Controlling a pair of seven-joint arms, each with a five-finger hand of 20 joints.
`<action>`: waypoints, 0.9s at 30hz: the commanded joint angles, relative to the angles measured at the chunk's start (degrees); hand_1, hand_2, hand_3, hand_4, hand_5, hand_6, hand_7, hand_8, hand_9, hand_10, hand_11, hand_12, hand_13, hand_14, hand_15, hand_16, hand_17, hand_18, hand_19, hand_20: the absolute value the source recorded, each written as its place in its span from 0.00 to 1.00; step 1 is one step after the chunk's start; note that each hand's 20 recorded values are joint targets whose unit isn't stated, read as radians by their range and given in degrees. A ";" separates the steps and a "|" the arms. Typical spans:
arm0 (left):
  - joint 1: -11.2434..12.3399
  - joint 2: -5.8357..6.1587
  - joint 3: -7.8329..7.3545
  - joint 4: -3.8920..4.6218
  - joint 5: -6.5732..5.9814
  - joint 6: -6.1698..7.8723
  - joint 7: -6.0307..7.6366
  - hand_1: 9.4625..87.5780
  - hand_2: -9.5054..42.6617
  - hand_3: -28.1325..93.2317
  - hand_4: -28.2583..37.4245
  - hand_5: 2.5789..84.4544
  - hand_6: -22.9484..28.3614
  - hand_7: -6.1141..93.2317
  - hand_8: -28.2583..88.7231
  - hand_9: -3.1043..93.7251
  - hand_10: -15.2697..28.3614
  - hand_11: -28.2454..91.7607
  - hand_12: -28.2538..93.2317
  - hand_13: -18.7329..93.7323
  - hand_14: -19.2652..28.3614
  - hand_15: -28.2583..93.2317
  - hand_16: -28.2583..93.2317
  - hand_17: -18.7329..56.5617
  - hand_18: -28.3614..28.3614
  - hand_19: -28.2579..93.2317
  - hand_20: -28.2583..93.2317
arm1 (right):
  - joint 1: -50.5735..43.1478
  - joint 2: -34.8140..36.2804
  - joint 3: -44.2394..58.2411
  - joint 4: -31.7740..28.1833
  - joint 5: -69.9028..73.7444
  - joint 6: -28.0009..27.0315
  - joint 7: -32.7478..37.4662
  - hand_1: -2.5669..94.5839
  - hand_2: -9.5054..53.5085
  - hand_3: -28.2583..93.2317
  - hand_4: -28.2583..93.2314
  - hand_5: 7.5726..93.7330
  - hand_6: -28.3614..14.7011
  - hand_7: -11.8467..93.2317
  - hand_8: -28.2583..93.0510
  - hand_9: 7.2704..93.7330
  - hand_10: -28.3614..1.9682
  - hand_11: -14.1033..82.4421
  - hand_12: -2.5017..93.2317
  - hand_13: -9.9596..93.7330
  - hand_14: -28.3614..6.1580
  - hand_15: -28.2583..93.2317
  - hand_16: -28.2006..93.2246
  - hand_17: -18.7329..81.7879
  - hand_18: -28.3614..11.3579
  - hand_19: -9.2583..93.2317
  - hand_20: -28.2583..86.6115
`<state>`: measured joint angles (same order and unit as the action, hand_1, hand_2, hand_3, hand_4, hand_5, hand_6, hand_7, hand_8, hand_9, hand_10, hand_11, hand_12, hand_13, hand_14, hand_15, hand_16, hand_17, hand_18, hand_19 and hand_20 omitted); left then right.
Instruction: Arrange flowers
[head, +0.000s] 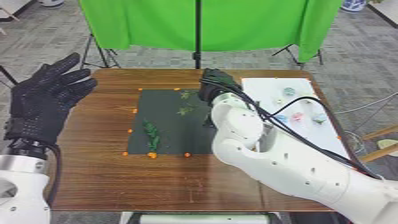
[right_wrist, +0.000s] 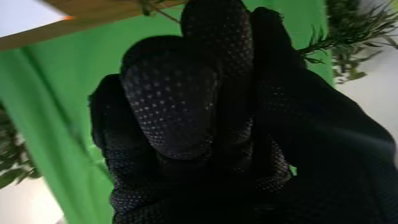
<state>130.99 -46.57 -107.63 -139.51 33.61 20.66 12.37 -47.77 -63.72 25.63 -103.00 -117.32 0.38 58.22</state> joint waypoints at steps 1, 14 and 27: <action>-3.18 1.55 1.76 1.67 0.21 -1.27 -0.30 0.16 0.37 0.86 0.01 0.43 0.66 0.19 0.17 0.36 0.83 0.48 0.32 0.38 0.98 0.67 0.15 0.13 0.92 0.71 0.31 | 3.18 -6.76 -4.85 4.11 4.45 -0.84 2.36 0.61 0.00 0.81 0.00 0.96 0.64 0.26 0.30 1.00 0.65 0.45 0.24 0.97 0.71 0.68 0.41 0.72 0.26 1.00 0.44; -9.89 3.45 6.27 3.26 0.26 -2.69 -0.01 0.16 0.37 0.86 0.01 0.43 0.66 0.19 0.17 0.36 0.83 0.48 0.32 0.38 0.98 0.67 0.15 0.12 0.92 0.71 0.31 | 0.42 -9.40 -4.96 8.26 6.02 -4.92 4.87 0.60 0.00 0.82 0.00 0.96 0.65 0.26 0.30 1.00 0.65 0.46 0.24 0.97 0.70 0.69 0.42 0.73 0.25 1.00 0.44; -9.54 3.94 6.65 3.27 0.15 -3.47 1.07 0.16 0.37 0.86 0.01 0.43 0.66 0.19 0.17 0.36 0.83 0.48 0.32 0.38 0.98 0.67 0.15 0.12 0.92 0.71 0.31 | -0.43 -9.69 -5.68 8.93 9.41 -6.03 6.78 0.59 0.00 0.81 0.00 0.92 0.62 0.25 0.29 1.00 0.64 0.44 0.24 0.96 0.70 0.69 0.42 0.72 0.24 1.00 0.45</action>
<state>120.56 -42.91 -101.36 -136.54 33.64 17.97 12.97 -47.67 -72.72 20.10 -94.28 -108.66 -4.15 63.80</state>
